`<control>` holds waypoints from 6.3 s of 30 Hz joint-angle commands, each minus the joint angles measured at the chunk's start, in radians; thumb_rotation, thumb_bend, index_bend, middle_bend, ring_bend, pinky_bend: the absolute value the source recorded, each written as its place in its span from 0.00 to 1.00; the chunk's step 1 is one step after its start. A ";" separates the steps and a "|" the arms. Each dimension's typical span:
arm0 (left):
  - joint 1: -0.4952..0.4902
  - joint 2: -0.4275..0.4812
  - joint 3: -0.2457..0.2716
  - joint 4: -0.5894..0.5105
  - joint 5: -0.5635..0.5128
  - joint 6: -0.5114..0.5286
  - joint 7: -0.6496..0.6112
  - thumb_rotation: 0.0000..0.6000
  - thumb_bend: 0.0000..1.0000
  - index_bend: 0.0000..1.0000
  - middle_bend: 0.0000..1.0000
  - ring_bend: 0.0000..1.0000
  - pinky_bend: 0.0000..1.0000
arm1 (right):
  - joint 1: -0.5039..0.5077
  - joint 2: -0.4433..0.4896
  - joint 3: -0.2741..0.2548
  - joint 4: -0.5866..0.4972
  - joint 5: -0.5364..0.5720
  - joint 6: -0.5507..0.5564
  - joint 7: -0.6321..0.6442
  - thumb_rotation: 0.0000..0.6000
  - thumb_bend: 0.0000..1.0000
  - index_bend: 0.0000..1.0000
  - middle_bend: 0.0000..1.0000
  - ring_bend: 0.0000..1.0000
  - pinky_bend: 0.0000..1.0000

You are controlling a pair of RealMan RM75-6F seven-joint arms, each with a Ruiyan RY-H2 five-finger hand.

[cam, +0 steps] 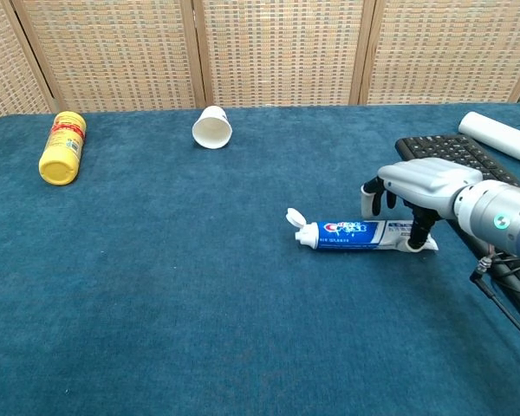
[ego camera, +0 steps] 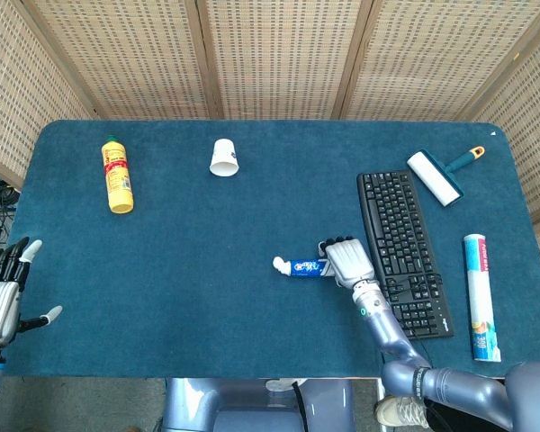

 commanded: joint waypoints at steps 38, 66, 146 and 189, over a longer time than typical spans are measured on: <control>-0.257 0.004 -0.103 0.034 0.211 -0.143 -0.496 1.00 0.00 0.00 0.00 0.00 0.00 | 0.108 0.050 0.127 -0.176 0.050 -0.013 0.051 1.00 0.81 0.69 0.68 0.62 0.66; -0.607 -0.423 -0.263 0.183 -0.052 -0.385 -0.576 0.53 0.00 0.00 0.00 0.00 0.00 | 0.271 -0.011 0.229 -0.172 0.269 -0.029 0.068 1.00 0.81 0.70 0.69 0.62 0.69; -0.671 -0.581 -0.324 0.331 -0.179 -0.479 -0.976 0.53 0.00 0.00 0.00 0.00 0.00 | 0.310 0.130 0.210 -0.358 0.272 0.010 0.249 1.00 0.81 0.71 0.70 0.63 0.69; -0.553 -0.400 -0.288 0.312 -0.080 -0.346 -0.915 0.44 0.00 0.00 0.00 0.00 0.00 | 0.271 0.172 0.123 -0.322 0.293 0.065 0.208 1.00 0.81 0.71 0.70 0.63 0.69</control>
